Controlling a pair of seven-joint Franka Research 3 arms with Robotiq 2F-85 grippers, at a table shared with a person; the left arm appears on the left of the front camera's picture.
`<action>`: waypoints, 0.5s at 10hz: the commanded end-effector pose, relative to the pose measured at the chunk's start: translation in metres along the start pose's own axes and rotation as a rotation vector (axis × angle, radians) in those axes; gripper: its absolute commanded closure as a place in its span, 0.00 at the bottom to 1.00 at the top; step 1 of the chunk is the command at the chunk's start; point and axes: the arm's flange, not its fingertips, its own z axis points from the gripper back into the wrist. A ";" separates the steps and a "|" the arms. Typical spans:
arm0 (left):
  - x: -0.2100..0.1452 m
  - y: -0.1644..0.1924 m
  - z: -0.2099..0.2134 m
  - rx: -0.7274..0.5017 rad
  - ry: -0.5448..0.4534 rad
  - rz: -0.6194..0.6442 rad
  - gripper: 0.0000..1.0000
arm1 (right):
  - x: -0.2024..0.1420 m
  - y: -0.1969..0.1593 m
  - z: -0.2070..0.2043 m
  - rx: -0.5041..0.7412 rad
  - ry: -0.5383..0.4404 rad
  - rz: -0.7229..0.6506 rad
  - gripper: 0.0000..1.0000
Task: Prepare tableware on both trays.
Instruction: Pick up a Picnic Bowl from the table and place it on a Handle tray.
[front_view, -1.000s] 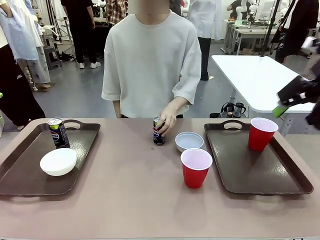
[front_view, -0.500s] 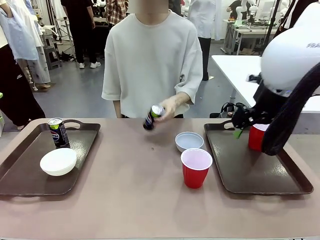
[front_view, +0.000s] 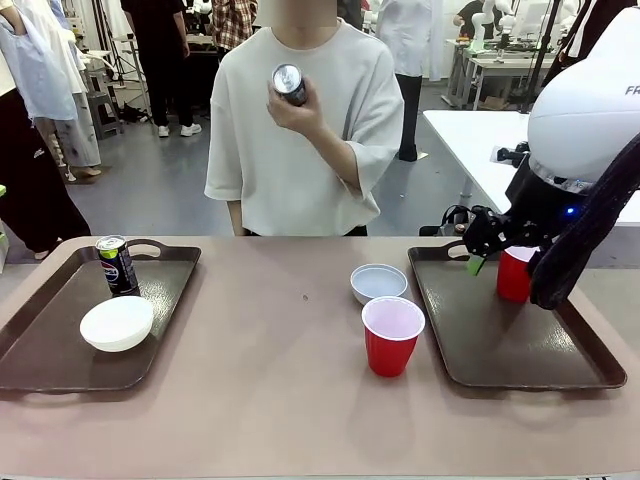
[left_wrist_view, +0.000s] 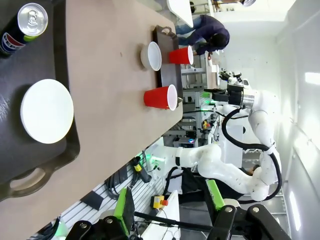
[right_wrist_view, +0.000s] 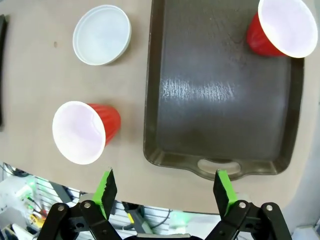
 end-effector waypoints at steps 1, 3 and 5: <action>-0.003 0.001 0.001 -0.011 -0.005 -0.021 0.24 | 0.006 0.011 -0.009 -0.077 0.027 0.074 0.00; -0.003 0.001 0.001 -0.011 -0.005 -0.021 0.24 | 0.041 0.038 -0.022 -0.134 -0.007 0.197 0.00; -0.003 0.001 0.001 -0.011 -0.005 -0.021 0.24 | 0.070 0.058 -0.045 -0.132 0.008 0.223 0.00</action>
